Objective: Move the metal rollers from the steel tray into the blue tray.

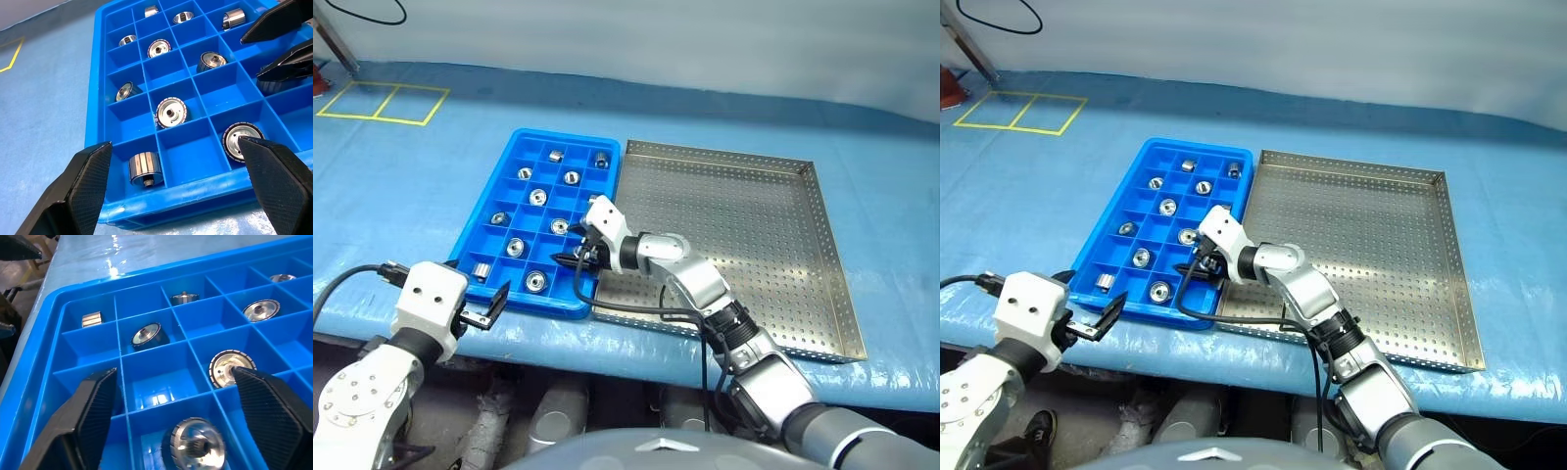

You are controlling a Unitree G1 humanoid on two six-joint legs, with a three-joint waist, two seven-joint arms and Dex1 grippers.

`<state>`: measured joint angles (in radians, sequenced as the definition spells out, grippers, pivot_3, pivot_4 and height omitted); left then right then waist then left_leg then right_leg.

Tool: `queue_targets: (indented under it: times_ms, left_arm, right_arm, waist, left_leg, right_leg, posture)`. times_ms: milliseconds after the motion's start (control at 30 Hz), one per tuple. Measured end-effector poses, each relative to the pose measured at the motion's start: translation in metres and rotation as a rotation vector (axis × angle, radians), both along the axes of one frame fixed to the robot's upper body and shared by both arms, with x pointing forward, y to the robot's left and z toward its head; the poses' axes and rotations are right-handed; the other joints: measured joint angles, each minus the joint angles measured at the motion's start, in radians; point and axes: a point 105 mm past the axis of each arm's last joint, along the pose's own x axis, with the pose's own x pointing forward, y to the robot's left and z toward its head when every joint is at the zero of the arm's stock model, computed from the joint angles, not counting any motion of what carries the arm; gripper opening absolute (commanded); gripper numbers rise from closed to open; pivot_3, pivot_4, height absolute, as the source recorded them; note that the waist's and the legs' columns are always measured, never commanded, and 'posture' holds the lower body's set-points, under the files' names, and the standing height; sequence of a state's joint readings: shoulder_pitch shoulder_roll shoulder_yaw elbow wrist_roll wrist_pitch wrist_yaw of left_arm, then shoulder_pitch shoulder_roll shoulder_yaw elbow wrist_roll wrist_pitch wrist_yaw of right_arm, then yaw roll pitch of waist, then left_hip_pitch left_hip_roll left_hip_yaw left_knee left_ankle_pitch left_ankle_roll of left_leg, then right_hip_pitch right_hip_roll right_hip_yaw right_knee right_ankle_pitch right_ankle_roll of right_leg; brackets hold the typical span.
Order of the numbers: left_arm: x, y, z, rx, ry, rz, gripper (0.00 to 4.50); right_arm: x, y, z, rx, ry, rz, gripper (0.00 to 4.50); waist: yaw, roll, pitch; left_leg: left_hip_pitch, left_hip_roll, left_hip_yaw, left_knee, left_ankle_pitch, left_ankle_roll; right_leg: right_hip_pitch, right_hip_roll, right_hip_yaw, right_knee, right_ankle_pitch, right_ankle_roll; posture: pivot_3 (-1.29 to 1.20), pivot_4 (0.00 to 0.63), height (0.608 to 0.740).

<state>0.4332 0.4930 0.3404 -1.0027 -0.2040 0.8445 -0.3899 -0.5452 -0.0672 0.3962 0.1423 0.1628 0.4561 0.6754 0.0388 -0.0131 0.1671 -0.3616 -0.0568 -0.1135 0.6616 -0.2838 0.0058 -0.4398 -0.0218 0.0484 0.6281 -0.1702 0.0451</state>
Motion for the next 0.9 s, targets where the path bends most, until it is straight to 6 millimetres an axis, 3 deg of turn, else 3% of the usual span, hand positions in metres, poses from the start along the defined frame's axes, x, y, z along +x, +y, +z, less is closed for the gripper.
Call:
queue_targets:
  times_ms: [100, 200, 333, 433, 533, 667, 900]
  left_arm:
    - [0.006, -0.005, 0.004, -0.005, -0.02, -0.027, 4.5]
    - [0.015, -0.013, 0.005, -0.024, -0.034, -0.067, 4.5]
    - [0.037, -0.03, 0.006, -0.062, -0.061, -0.143, 4.5]
    - [0.053, -0.043, 0.01, -0.083, -0.092, -0.201, 4.5]
    - [0.068, -0.054, 0.012, -0.099, -0.107, -0.259, 4.5]
    - [0.085, -0.076, 0.015, -0.121, -0.121, -0.361, 4.5]
    - [0.101, -0.087, 0.004, -0.142, -0.095, -0.414, 4.5]
  right_arm:
    - [0.004, -0.006, 0.007, 0.022, -0.021, -0.033, 3.96]
    - [0.009, -0.015, 0.027, 0.083, -0.073, -0.092, 3.96]
    - [0.022, -0.047, 0.053, 0.145, -0.181, -0.247, 3.96]
    - [0.028, -0.082, 0.049, 0.107, -0.17, -0.331, 3.96]
    - [0.028, -0.116, 0.037, 0.045, -0.147, -0.4, 4.47]
    - [0.026, -0.153, 0.025, -0.014, -0.125, -0.492, 4.47]
    - [0.026, -0.186, 0.035, 0.011, -0.192, -0.588, 4.47]
  waist:
    - [-0.002, 0.0, 0.0]
    - [-0.006, 0.0, 0.0]
    - [-0.015, 0.0, 0.0]
    - [-0.027, 0.0, 0.0]
    - [-0.054, 0.0, 0.0]
    - [-0.091, 0.0, 0.0]
    - [-0.164, 0.0, 0.0]
  left_leg:
    - [0.0, 0.0, 0.0, 0.0, 0.001, -0.002]
    - [0.0, 0.0, -0.001, 0.0, 0.001, -0.002]
    - [0.0, -0.001, -0.001, 0.001, 0.002, -0.003]
    - [0.0, -0.002, 0.0, 0.001, 0.002, -0.003]
    - [0.0, -0.001, 0.003, 0.001, 0.002, -0.002]
    - [-0.001, 0.0, 0.006, 0.001, 0.0, 0.001]
    - [0.001, 0.001, 0.011, 0.002, -0.003, 0.005]
  right_leg:
    - [0.0, 0.0, -0.001, 0.0, 0.0, 0.0]
    - [0.0, 0.0, -0.001, 0.0, 0.0, -0.001]
    - [0.002, -0.001, -0.002, -0.001, 0.001, -0.001]
    - [0.003, -0.002, -0.002, -0.002, 0.003, -0.003]
    - [0.002, -0.003, -0.002, -0.002, 0.003, -0.004]
    - [0.001, -0.004, 0.001, -0.002, 0.003, -0.003]
    - [0.0, -0.003, 0.008, -0.001, 0.005, 0.0]
  posture:
    - [0.12, 0.15, 0.74]
    - [0.08, 0.15, 0.74]
    - [-0.01, 0.15, 0.74]
    - [-0.07, 0.15, 0.74]
    - [-0.12, 0.15, 0.74]
    - [-0.18, 0.15, 0.74]
    - [-0.23, 0.15, 0.74]
